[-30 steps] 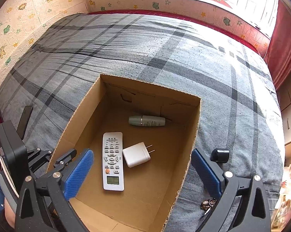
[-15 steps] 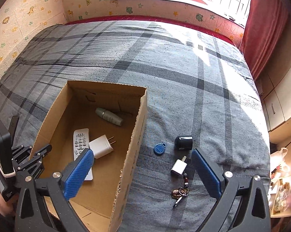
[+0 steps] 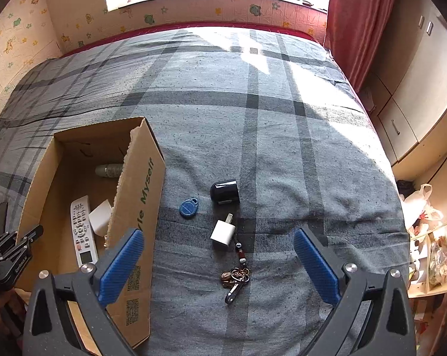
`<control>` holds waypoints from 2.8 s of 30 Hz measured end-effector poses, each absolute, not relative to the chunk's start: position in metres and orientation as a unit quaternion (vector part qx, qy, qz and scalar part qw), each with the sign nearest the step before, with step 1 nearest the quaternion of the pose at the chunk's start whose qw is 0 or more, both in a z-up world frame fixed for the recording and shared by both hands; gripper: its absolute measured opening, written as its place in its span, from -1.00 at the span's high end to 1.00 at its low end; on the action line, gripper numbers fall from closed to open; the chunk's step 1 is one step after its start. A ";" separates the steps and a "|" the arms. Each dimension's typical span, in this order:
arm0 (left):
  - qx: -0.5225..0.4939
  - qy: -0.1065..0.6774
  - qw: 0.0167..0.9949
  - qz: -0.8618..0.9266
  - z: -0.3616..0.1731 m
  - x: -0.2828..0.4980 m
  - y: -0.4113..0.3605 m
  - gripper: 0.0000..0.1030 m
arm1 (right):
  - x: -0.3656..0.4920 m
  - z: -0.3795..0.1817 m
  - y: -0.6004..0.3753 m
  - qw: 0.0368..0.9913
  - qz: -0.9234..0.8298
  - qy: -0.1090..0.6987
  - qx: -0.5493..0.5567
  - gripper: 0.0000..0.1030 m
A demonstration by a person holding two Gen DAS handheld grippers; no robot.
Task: Organize rigid objects
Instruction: 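Withdraw the right gripper from the box toward the keys, then grasp the key ring with the right gripper, then lift the keys and carry them over the box with the right gripper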
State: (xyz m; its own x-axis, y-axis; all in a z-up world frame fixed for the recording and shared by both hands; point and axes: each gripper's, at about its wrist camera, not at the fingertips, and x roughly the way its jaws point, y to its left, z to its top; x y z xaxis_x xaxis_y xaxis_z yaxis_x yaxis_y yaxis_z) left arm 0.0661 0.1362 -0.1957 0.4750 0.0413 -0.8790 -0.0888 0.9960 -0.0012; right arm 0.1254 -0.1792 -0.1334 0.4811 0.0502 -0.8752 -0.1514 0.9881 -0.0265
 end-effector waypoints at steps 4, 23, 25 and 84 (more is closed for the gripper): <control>-0.024 0.510 0.859 0.038 -0.196 0.066 0.136 0.75 | 0.126 -0.154 -0.194 0.855 0.044 0.515 -0.039 -0.99; -0.030 0.511 0.858 0.039 -0.197 0.066 0.138 0.75 | 0.123 -0.255 -0.215 0.830 0.017 0.557 -0.030 -0.99; -0.027 0.510 0.859 0.039 -0.197 0.066 0.137 0.75 | 0.122 -0.263 -0.218 0.829 0.009 0.559 -0.024 -0.99; -0.021 0.511 0.858 0.041 -0.195 0.067 0.135 0.75 | 0.093 -0.176 -0.210 0.862 0.057 0.503 -0.030 0.44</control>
State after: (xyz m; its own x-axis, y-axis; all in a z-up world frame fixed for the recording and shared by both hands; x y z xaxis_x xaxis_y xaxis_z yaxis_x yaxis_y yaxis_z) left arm 0.0669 0.1347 -0.1945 0.4741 0.0492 -0.8791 -0.0918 0.9958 0.0062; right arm 0.0934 -0.2097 -0.1761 0.4870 0.0689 -0.8707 -0.1290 0.9916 0.0063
